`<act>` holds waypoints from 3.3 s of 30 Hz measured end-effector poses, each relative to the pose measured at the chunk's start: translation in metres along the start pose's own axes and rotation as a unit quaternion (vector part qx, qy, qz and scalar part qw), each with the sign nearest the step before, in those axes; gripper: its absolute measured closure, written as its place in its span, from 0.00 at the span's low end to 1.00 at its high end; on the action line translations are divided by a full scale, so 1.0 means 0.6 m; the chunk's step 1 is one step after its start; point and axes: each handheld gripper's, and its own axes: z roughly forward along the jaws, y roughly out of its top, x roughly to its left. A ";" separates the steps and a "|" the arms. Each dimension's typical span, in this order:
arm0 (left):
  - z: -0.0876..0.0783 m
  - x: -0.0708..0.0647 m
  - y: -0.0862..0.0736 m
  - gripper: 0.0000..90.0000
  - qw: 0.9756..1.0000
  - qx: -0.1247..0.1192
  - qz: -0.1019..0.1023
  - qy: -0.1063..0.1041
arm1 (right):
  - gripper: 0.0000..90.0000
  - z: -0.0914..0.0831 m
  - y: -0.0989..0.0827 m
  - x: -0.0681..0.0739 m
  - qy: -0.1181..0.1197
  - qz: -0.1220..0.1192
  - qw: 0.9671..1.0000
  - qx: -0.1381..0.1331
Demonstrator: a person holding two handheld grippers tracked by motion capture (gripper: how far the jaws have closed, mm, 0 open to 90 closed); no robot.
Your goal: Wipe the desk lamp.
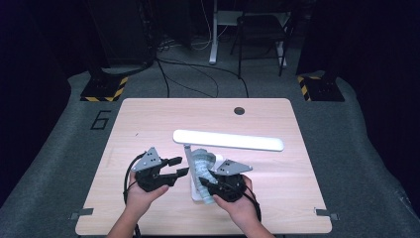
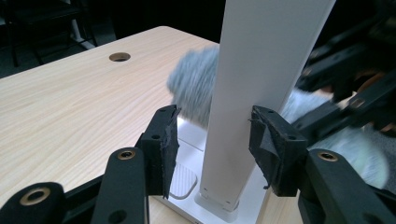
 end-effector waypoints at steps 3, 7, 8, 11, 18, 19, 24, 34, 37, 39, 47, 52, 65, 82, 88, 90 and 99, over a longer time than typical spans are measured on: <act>0.000 -0.001 0.000 0.58 1.000 0.000 -0.002 0.000 | 0.73 -0.013 0.014 0.006 -0.005 -0.009 1.000 -0.017; 0.000 -0.001 0.000 0.58 1.000 0.000 -0.002 0.000 | 0.73 -0.022 0.026 0.010 -0.012 -0.015 0.999 -0.037; 0.001 -0.002 0.000 0.58 1.000 -0.004 -0.001 0.003 | 0.73 -0.022 0.026 0.010 -0.012 -0.015 0.999 -0.037; 0.001 0.000 0.001 0.58 1.000 -0.003 0.007 0.005 | 0.73 -0.032 0.039 0.012 -0.013 -0.025 0.998 -0.064; 0.001 0.000 0.001 0.58 1.000 -0.002 0.007 0.005 | 0.72 -0.028 0.046 0.013 -0.020 -0.046 0.997 -0.055; 0.001 -0.001 0.001 0.58 1.000 -0.002 0.007 0.005 | 0.72 -0.024 0.042 0.010 -0.020 -0.042 0.998 -0.046; 0.001 -0.001 0.000 0.58 1.000 -0.003 0.002 0.003 | 0.72 -0.006 0.020 0.002 -0.013 -0.035 0.999 -0.013; 0.001 -0.001 0.001 0.58 1.000 0.000 0.007 0.007 | 0.73 0.046 -0.047 -0.007 -0.029 -0.036 0.997 0.054; 0.001 -0.002 0.001 0.58 1.000 -0.003 0.003 0.004 | 0.73 0.049 -0.054 -0.006 -0.028 -0.027 0.997 0.061; 0.001 -0.002 0.001 0.58 1.000 -0.002 0.002 0.005 | 0.73 0.043 -0.047 -0.003 -0.028 -0.028 0.998 0.058; 0.000 -0.002 0.001 0.58 1.000 0.000 0.008 0.007 | 0.73 -0.014 0.018 0.015 -0.025 -0.061 0.998 -0.004; 0.000 -0.002 0.002 0.58 1.000 0.005 0.011 0.003 | 0.73 -0.044 0.058 0.031 -0.031 -0.079 0.995 -0.049; -0.005 -0.003 0.006 0.57 0.999 -0.002 0.036 -0.025 | 0.73 -0.072 0.091 0.035 -0.033 -0.083 0.990 -0.106; 0.056 0.006 0.009 0.46 0.994 -0.002 0.034 -0.106 | 0.73 -0.079 0.095 0.036 -0.031 -0.080 0.990 -0.113; 0.050 -0.003 0.006 0.46 0.993 -0.001 0.051 -0.102 | 0.72 -0.077 0.092 0.034 -0.027 -0.076 0.990 -0.114; 0.047 -0.010 0.006 0.46 0.994 0.001 0.054 -0.100 | 0.72 -0.076 0.089 0.033 -0.025 -0.076 0.991 -0.111; 0.041 -0.023 0.002 0.58 0.995 0.002 0.066 -0.075 | 0.73 -0.071 0.076 0.030 -0.019 -0.078 0.992 -0.092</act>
